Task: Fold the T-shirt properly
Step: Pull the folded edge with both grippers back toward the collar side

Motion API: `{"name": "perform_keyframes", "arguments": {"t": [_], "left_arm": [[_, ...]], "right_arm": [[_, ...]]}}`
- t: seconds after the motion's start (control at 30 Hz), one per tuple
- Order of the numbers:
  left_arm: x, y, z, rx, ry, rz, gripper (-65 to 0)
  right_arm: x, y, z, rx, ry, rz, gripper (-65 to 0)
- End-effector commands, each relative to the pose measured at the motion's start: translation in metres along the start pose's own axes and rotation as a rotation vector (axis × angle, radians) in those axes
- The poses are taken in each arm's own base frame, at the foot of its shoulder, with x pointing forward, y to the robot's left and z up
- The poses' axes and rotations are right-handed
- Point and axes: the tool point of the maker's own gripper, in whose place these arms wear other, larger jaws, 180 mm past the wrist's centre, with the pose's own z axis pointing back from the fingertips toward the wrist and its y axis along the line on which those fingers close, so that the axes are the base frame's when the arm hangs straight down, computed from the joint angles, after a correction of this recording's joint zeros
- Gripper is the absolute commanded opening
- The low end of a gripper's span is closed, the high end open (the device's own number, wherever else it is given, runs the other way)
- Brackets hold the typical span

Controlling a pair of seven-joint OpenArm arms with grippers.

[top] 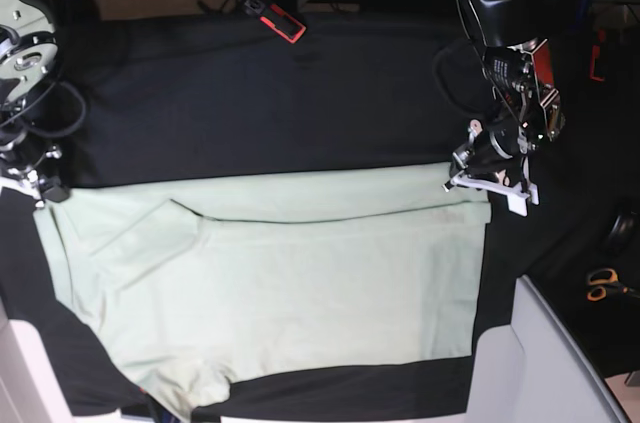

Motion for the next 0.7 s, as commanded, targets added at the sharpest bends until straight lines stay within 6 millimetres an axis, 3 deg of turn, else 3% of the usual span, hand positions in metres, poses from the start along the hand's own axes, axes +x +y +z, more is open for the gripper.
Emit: {"name": "perform_keyframes", "arguments": {"t": [0.0, 0.17, 0.23, 0.43, 0.6, 0.67], "left_arm": [[0.004, -0.004, 0.001, -0.009, 0.002, -0.003, -63.2], [0.003, 0.001, 0.012, -0.001, -0.023, -0.015, -35.9], [0.006, 0.004, 0.02, 0.003, -0.045, -0.033, -30.7], [0.009, 0.037, 0.048, 0.154, -0.106, 0.04, -30.1], [0.018, 0.043, 0.051, 0.182, -0.134, 0.075, -30.1], [0.035, 0.042, 0.053, 0.175, -0.174, 0.102, -30.1]], "right_arm": [[0.024, 0.01, 0.003, 0.031, -0.058, 0.015, -65.0], [0.024, 0.011, 0.003, 0.031, -0.057, 0.016, -65.0], [0.025, 0.01, 0.003, 0.03, -0.057, 0.018, -65.0], [0.024, 0.01, 0.003, 0.03, -0.056, 0.021, -65.0], [0.024, 0.01, 0.003, 0.028, -0.053, 0.023, -65.0], [0.022, 0.006, 0.005, 0.022, -0.05, 0.023, -65.0]]}}
